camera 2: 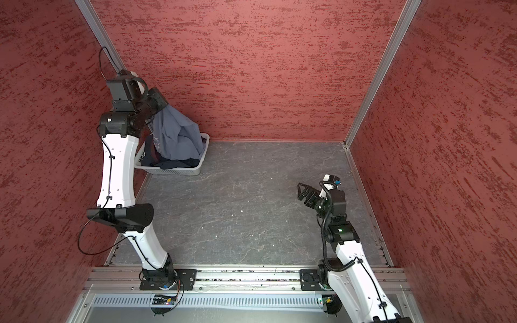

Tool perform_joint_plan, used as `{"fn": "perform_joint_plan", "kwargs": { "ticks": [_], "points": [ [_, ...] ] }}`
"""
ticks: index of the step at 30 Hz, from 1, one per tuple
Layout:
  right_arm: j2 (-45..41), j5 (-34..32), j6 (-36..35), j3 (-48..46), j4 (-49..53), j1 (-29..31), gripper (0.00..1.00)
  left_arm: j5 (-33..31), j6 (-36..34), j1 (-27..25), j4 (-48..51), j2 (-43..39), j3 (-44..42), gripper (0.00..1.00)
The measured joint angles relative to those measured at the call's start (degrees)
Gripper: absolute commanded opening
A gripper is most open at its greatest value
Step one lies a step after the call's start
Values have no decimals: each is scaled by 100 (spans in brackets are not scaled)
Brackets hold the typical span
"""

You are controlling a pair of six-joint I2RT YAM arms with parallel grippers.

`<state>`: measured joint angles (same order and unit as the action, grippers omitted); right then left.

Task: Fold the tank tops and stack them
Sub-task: 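Grasp the blue-grey tank top with the left gripper and lift it high, then swing the held tank top over the table and lay it down with the left gripper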

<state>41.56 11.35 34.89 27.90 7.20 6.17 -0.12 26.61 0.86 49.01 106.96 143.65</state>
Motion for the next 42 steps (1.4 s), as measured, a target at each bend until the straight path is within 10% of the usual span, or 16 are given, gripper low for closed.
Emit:
{"fn": "perform_joint_plan", "kwargs": {
  "ticks": [9, 21, 36, 38, 42],
  "points": [
    [-22, 0, 0, 0, 15, 0, 99, 929, 476, -216, -555, -146, 651, 0],
    [-323, -13, 0, 201, 476, 0, 99, 393, -214, -2468, -1032, -481, 885, 0],
    [-837, -1008, -74, 839, 1685, 0, 99, -597, -44, -5158, -2430, -229, -3456, 2],
    [-940, -1204, -72, 839, 1843, 0, 99, -474, 138, -5460, -2479, 216, -3512, 10],
    [-1139, -1545, -68, 839, 2024, 0, 99, -7, 306, -5882, -2356, 953, -3346, 58]
  ]
}}
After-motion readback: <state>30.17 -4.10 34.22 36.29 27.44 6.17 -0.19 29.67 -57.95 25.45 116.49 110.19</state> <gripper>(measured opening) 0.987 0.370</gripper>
